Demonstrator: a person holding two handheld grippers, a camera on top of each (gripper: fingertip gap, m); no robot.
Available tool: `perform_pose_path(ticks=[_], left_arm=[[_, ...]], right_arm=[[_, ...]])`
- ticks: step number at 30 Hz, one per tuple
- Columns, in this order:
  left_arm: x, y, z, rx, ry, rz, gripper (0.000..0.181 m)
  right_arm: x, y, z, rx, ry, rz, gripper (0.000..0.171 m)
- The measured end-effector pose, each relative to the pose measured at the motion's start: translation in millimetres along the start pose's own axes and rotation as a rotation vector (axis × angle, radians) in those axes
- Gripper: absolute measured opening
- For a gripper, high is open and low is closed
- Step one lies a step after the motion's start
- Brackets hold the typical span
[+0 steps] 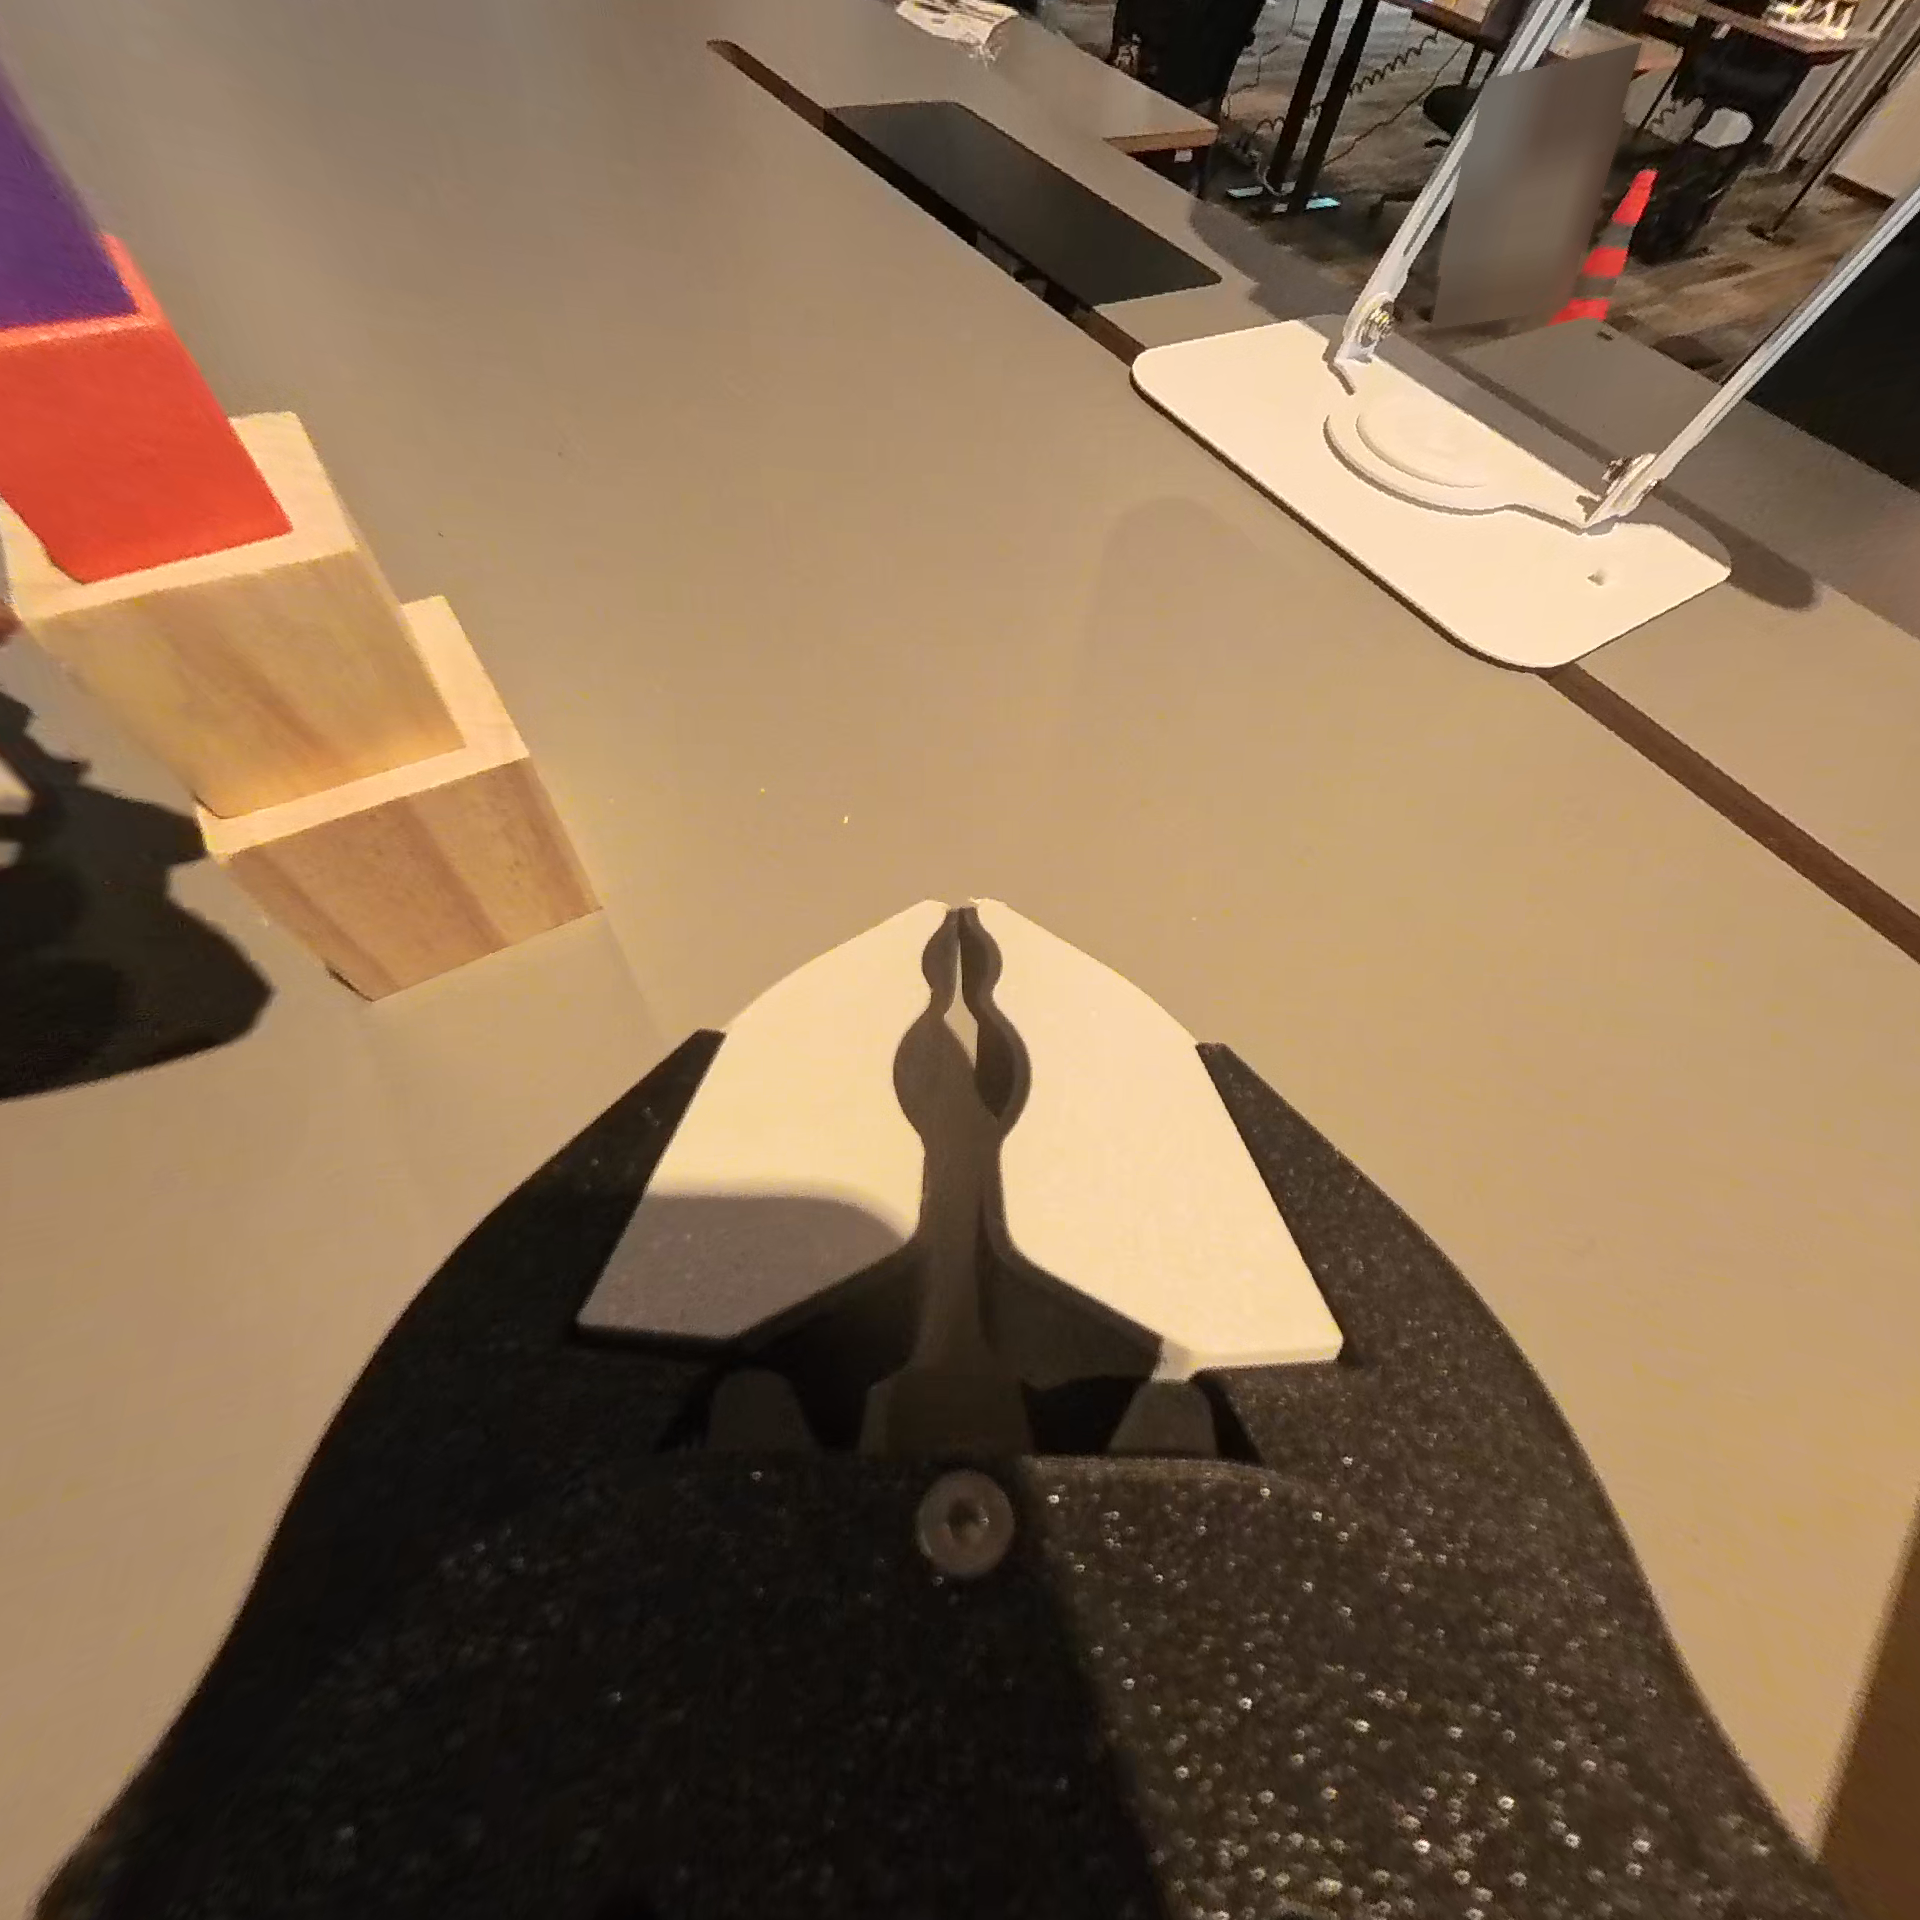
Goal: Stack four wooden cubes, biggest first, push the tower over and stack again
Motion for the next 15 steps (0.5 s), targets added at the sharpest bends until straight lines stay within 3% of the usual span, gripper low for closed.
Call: perform_pose_path(ticks=[7,10,15], left_arm=[[41,33,12,0.143,-0.2,0.189,0.0],[44,28,23,0.06,-0.172,0.232,0.0],[32,24,23,0.066,-0.101,0.181,0.0]], right_arm=[[1,2,1,0.012,-0.002,0.009,0.0],[1,2,0,0.015,-0.006,0.01,0.0],[2,3,-2,0.029,-0.009,0.018,0.0]])
Point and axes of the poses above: each gripper's, where its closed fingertips meet, z back along the fingers, y out of its underside, x = y × z across the jaws, the point moved 1 cm from there along z, back along the fingers, and after that the axes turned 8 degrees about -x, right-handed, at the moved point
